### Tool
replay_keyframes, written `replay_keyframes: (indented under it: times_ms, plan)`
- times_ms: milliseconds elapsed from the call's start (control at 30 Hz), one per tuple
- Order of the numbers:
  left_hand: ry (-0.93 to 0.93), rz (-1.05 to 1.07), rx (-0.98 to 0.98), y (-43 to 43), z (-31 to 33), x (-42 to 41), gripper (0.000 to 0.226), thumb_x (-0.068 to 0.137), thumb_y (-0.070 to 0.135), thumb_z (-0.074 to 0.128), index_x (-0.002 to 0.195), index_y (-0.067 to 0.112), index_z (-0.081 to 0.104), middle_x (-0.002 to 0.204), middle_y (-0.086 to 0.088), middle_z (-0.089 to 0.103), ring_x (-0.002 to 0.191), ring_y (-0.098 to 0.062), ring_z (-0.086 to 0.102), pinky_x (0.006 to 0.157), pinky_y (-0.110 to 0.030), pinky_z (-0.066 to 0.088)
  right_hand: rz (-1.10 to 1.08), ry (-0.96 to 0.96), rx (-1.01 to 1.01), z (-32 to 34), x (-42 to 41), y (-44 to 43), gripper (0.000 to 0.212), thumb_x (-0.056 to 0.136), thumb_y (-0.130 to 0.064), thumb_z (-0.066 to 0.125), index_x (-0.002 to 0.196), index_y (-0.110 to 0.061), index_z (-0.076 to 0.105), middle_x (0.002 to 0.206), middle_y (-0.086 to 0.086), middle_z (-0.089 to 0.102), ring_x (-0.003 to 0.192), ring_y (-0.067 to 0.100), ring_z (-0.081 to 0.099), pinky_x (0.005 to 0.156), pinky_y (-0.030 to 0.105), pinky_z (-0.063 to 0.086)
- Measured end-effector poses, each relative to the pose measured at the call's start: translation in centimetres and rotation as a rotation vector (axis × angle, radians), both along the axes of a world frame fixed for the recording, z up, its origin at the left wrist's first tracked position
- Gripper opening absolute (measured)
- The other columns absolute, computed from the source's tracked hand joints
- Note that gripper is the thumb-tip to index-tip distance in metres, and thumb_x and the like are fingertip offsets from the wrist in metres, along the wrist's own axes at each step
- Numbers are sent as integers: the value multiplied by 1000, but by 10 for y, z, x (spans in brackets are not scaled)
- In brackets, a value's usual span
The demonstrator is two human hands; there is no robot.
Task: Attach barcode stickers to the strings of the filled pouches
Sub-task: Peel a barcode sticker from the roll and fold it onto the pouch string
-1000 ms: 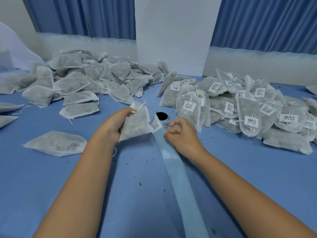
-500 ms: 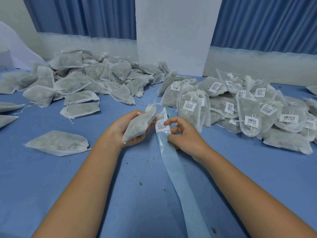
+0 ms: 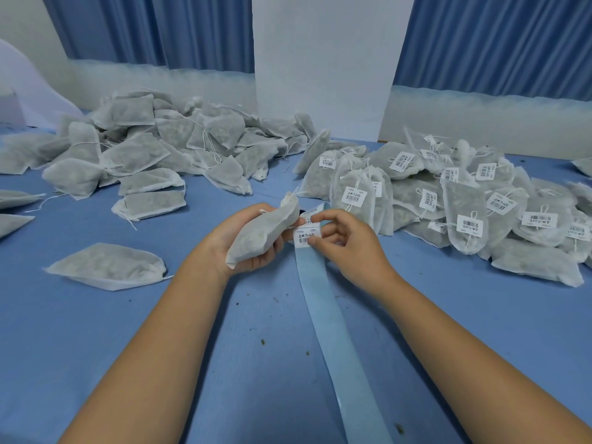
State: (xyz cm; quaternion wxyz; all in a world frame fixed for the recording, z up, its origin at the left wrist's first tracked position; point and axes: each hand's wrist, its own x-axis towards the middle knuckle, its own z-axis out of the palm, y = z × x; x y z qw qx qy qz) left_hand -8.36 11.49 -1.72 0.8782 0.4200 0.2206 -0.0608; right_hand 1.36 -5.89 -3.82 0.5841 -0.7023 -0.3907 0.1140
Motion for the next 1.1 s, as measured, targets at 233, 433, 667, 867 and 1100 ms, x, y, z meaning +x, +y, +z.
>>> replay_keyframes:
  times_ms: [233, 433, 667, 867, 1100]
  plan:
    - [5, 37, 65, -4, 0, -1, 11, 64, 18, 66, 70, 10, 69, 63, 0, 58, 48, -9, 58, 38, -17, 45, 23, -123, -3, -1, 2, -1, 23, 84, -5, 74, 94, -26, 73, 86, -8, 71, 74, 0, 60, 72, 12, 45]
    - [-19, 51, 25, -1, -2, 0, 12, 65, 17, 64, 65, 8, 72, 66, -2, 60, 49, -10, 59, 38, -17, 45, -91, -431, 18, -2, 1, -2, 30, 86, -10, 71, 104, -33, 72, 88, -16, 58, 83, 6, 59, 75, 20, 48]
    - [-27, 49, -1, 2, -7, 4, 13, 69, 18, 63, 67, 9, 72, 70, -3, 62, 49, -11, 60, 37, -17, 45, -142, -706, -15, 0, -4, -6, 22, 87, -11, 70, 106, -22, 75, 92, -7, 56, 87, 7, 55, 70, 37, 52]
    - [-48, 25, -36, 3, -7, 4, 23, 73, 22, 60, 64, 8, 76, 72, -1, 67, 49, -8, 60, 38, -17, 46, -163, -797, -36, 1, -5, -6, 15, 85, -9, 72, 98, -15, 76, 95, 1, 60, 92, 21, 59, 71, 43, 52]
    - [-12, 50, 11, 3, -7, 4, 14, 71, 20, 63, 68, 11, 72, 65, 1, 62, 48, -10, 61, 37, -17, 46, -148, -699, -24, 1, -6, -6, 19, 86, -20, 72, 105, -21, 73, 92, -7, 58, 87, 7, 53, 74, 29, 50]
